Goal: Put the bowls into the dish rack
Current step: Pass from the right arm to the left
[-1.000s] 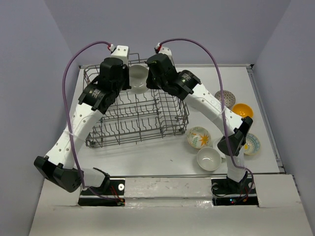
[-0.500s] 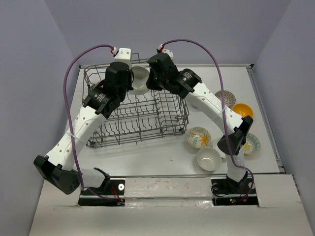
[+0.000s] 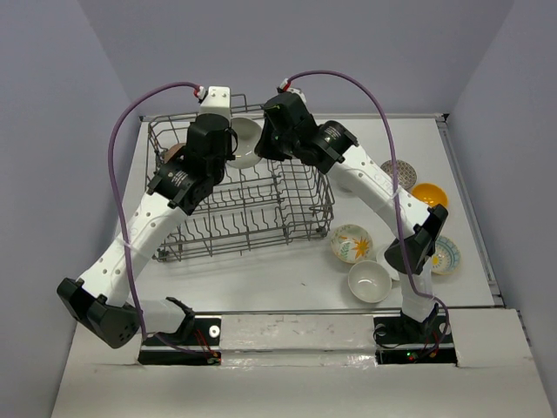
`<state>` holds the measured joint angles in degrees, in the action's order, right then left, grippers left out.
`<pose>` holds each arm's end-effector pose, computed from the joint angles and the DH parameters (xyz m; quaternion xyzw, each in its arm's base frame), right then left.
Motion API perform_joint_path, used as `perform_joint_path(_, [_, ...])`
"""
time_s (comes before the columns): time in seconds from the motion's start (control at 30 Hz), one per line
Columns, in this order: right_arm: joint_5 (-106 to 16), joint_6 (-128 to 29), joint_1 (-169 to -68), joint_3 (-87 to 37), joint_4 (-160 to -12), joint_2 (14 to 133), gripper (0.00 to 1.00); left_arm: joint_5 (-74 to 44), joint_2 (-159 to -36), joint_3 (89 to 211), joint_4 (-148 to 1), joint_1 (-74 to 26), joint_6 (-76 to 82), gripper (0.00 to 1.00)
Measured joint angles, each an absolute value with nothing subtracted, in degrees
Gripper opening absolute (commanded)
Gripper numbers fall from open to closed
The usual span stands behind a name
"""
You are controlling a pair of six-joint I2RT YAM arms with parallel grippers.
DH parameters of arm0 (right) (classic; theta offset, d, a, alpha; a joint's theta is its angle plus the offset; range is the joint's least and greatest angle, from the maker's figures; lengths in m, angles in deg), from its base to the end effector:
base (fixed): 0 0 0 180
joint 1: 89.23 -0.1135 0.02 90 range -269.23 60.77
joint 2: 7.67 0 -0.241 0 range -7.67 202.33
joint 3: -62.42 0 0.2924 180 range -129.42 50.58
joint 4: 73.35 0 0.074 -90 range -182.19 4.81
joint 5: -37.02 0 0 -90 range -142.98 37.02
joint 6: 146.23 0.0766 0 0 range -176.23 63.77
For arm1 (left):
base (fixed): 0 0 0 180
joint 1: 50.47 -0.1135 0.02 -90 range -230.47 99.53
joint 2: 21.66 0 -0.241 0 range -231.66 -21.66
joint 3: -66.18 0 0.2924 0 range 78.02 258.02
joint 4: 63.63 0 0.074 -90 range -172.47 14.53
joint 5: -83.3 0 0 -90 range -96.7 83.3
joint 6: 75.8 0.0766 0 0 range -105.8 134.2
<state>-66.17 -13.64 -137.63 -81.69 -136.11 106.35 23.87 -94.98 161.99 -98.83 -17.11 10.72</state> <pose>0.3425 0.3594 0.4000 0.0108 0.8733 0.2692 0.4059 0.3200 -0.1641 0.4254 0.0352 0.7704 0.0050 0.6366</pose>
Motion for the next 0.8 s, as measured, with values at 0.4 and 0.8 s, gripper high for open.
perform_joint_path(0.4, [-65.3,-13.5,-137.6,-80.4,-134.0,105.7,0.49,28.0,-95.0,162.0,-99.1,-15.5,11.1,0.00])
perform_joint_path(0.8, [-72.6,-16.0,-137.6,-77.3,-132.5,99.5,0.58,36.7,-96.8,164.0,-103.6,-15.2,10.6,0.00])
